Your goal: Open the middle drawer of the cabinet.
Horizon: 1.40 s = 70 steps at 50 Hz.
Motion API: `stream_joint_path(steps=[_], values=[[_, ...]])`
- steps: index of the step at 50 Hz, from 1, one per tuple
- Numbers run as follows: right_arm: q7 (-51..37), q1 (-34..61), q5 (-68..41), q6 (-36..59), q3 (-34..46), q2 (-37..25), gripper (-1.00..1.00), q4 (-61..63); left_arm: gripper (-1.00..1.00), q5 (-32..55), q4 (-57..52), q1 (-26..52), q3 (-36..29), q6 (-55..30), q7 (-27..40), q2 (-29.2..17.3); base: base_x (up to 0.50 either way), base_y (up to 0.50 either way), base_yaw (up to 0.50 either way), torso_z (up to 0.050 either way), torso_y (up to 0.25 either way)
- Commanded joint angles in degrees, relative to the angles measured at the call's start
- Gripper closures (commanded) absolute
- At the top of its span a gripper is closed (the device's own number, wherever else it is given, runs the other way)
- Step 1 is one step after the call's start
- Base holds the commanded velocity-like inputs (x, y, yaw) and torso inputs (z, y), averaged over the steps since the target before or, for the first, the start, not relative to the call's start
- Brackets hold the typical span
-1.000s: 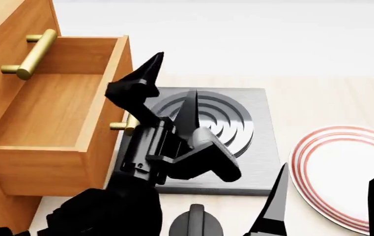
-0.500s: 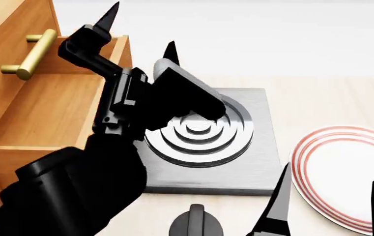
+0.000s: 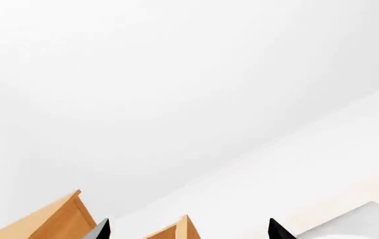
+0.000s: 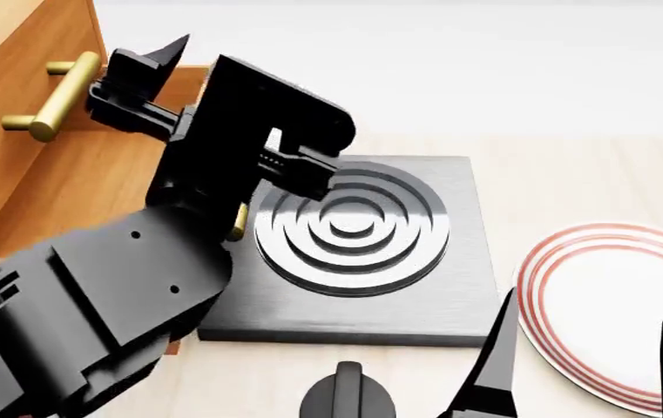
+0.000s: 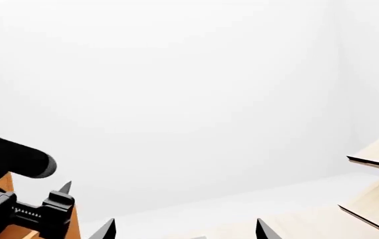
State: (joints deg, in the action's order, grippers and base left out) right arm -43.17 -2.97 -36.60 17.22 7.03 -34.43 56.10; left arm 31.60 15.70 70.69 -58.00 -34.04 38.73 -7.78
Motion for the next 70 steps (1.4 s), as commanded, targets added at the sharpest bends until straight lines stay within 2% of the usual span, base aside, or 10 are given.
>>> stream_joint_path(steps=[1, 20, 35, 39, 49, 63, 70], values=[[-0.3, -0.1, 0.0, -0.3, 0.2, -0.3, -1.00, 0.0, -1.00, 6.1, 2.0, -0.2, 5.9, -0.7, -1.0, -0.1, 0.00, 0.00, 0.00, 0.000, 0.000], [-0.6, 0.4, 0.1, -0.5, 1.1, -0.5, -1.00, -0.5, -1.00, 17.1, 9.6, -0.7, 16.0, -4.1, -0.7, 0.8, 0.00, 0.00, 0.00, 0.000, 0.000], [-1.0, 0.1, -0.3, -1.0, 1.0, -1.1, -1.00, -0.4, -1.00, 17.4, 10.3, -1.0, 14.9, -3.7, -2.2, 1.0, 0.00, 0.00, 0.00, 0.000, 0.000], [-0.9, 0.3, -0.1, -1.1, 1.3, -1.0, -1.00, -0.7, -1.00, 19.2, 10.7, -0.9, 14.8, -5.7, -3.6, 1.2, 0.00, 0.00, 0.00, 0.000, 0.000], [-1.2, 0.3, -0.2, -1.2, 1.5, -1.3, -1.00, -0.6, -1.00, 22.4, 12.7, -0.9, 17.4, -6.6, -2.8, 1.7, 0.00, 0.00, 0.00, 0.000, 0.000], [-1.5, 0.4, -0.8, -1.5, 1.4, -1.7, -1.00, -0.8, -1.00, 24.1, 17.3, 1.3, 17.2, -9.9, -3.8, 1.6, 0.00, 0.00, 0.00, 0.000, 0.000], [-1.7, 0.4, -0.7, -1.5, 1.5, -1.8, -1.00, -0.7, -1.00, 24.5, 16.0, 1.7, 17.1, -11.1, -2.6, 0.9, 0.00, 0.00, 0.00, 0.000, 0.000]])
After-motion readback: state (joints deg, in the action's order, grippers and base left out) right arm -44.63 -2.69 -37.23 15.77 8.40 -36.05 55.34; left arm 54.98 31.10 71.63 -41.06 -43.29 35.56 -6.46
